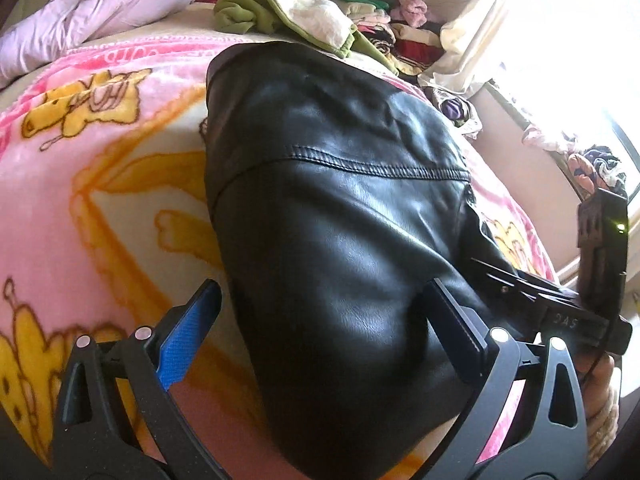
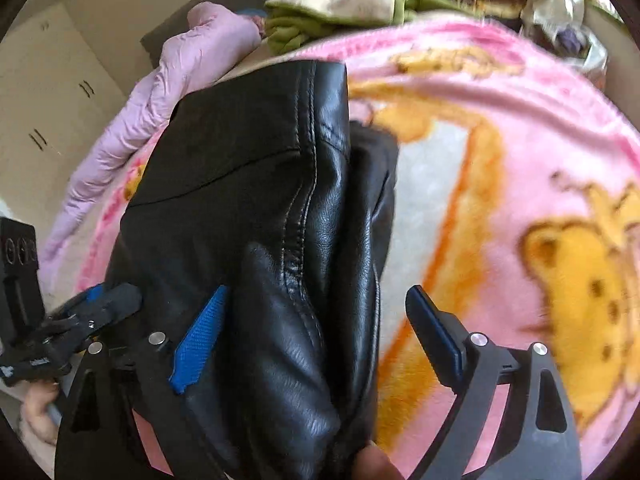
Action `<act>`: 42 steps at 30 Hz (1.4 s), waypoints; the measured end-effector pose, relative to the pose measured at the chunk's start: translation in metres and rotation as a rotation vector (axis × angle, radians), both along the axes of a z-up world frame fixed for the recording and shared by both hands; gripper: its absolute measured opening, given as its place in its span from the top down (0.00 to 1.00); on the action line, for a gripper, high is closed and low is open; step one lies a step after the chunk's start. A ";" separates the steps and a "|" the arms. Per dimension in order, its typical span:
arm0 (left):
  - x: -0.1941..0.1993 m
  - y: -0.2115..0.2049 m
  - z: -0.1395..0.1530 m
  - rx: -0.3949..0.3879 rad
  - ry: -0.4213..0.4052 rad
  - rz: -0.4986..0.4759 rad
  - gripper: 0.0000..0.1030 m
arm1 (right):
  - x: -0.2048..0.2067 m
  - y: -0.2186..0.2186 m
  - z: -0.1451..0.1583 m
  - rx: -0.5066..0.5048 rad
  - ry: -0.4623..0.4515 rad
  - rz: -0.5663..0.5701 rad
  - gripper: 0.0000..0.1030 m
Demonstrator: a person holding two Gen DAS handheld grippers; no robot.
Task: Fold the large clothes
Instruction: 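Lay the folded jacket down and open both grippers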
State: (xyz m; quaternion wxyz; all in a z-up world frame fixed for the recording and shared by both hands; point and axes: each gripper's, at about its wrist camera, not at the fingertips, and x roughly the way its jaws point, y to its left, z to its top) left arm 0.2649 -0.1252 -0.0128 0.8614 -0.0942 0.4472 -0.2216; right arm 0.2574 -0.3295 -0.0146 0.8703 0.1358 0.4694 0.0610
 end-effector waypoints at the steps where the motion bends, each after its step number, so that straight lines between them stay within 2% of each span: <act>1: -0.003 0.000 0.000 0.002 -0.003 -0.002 0.09 | 0.001 -0.006 -0.001 -0.015 -0.009 -0.004 0.13; 6: -0.009 -0.001 0.005 0.016 -0.017 -0.006 0.09 | -0.019 -0.007 0.004 -0.095 -0.054 -0.021 0.13; 12: -0.019 0.006 0.007 0.030 -0.030 0.000 0.09 | -0.052 0.000 0.020 -0.200 -0.151 -0.047 0.13; 14: -0.022 0.008 0.009 0.029 -0.032 0.006 0.09 | -0.061 0.002 0.026 -0.224 -0.185 -0.048 0.16; 15: -0.024 0.010 0.009 0.030 -0.034 0.008 0.09 | -0.071 0.003 0.030 -0.236 -0.221 -0.051 0.30; 16: -0.026 0.011 0.009 0.032 -0.036 0.009 0.09 | -0.076 0.003 0.031 -0.235 -0.242 -0.048 0.52; 19: -0.030 0.011 0.006 0.042 -0.033 0.011 0.09 | -0.087 0.004 0.028 -0.193 -0.247 -0.020 0.76; 25: -0.035 0.007 0.000 0.047 -0.026 0.010 0.09 | -0.077 0.015 -0.007 -0.251 -0.169 -0.022 0.78; 29: -0.045 0.005 0.008 0.058 -0.047 0.010 0.09 | -0.076 0.008 -0.009 -0.181 -0.161 -0.041 0.77; 30: -0.049 0.005 0.011 0.057 -0.057 0.010 0.09 | -0.079 0.006 -0.004 -0.166 -0.173 -0.041 0.67; 31: -0.051 0.006 0.012 0.057 -0.064 0.011 0.09 | -0.083 0.004 0.001 -0.162 -0.182 -0.046 0.52; 33: -0.057 0.006 0.017 0.058 -0.076 0.020 0.09 | -0.093 0.001 0.011 -0.166 -0.213 -0.061 0.38; 35: -0.064 0.007 0.023 0.050 -0.086 0.028 0.09 | -0.103 0.000 0.018 -0.157 -0.234 -0.069 0.31; 36: -0.067 0.008 0.025 0.050 -0.089 0.034 0.09 | -0.108 -0.001 0.022 -0.152 -0.245 -0.079 0.22; 37: -0.070 0.008 0.027 0.052 -0.094 0.038 0.09 | -0.113 -0.002 0.024 -0.150 -0.255 -0.088 0.18; 42: -0.091 0.009 0.040 0.065 -0.119 0.046 0.09 | -0.141 0.002 0.039 -0.179 -0.316 -0.096 0.11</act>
